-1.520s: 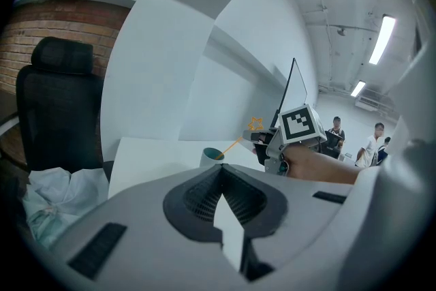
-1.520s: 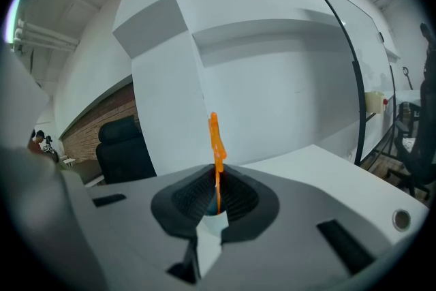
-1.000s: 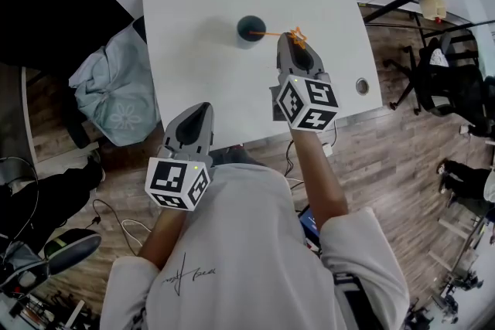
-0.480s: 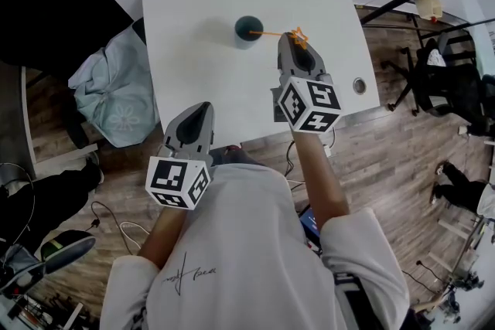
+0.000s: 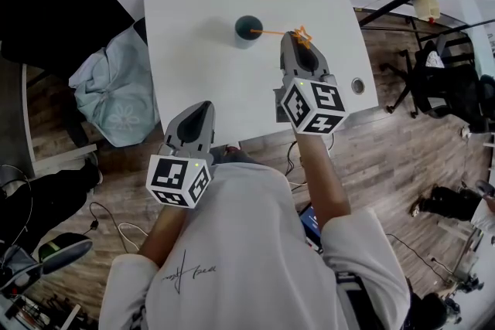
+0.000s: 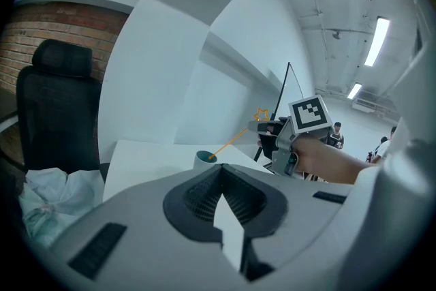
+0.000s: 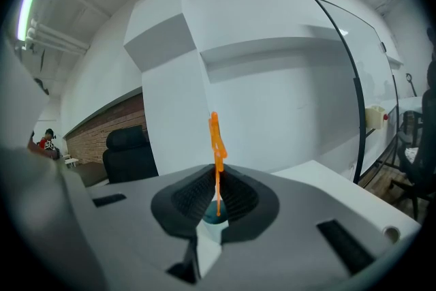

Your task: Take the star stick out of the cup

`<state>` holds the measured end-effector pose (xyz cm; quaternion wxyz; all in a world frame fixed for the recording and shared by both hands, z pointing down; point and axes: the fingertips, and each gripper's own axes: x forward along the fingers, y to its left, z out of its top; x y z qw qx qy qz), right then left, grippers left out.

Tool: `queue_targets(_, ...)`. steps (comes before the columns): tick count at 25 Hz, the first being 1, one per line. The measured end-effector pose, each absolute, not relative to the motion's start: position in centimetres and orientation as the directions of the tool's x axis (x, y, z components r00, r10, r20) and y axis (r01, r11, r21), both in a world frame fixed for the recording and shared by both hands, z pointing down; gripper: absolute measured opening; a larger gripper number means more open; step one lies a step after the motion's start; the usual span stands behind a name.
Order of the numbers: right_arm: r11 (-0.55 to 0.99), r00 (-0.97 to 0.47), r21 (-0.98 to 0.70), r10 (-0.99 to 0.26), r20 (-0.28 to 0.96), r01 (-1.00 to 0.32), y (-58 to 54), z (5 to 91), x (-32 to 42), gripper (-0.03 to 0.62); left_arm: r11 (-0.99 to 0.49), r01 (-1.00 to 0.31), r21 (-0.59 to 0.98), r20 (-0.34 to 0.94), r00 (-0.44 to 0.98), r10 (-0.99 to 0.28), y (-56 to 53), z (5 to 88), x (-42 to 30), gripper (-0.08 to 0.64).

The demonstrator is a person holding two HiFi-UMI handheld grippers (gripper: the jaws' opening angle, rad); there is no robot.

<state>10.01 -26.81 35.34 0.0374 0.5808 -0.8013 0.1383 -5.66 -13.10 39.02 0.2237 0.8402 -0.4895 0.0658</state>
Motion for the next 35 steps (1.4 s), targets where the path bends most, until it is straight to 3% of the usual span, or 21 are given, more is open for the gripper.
queue_targets(17, 0.306, -0.337, -0.176, -0.922, 0.189, -0.936, -24.3, 33.1, 11.0, 0.026, -0.436, -0.84, 0.323, 0.308, 0.529, -0.791, -12.0, 38.8, -4.3, 0.003)
queue_targets(35, 0.306, -0.333, -0.146, -0.913, 0.236, -0.941, -20.7, 34.0, 12.7, 0.026, -0.46, -0.815, 0.352, 0.298, 0.564, -0.77, -10.4, 38.9, -2.3, 0.003)
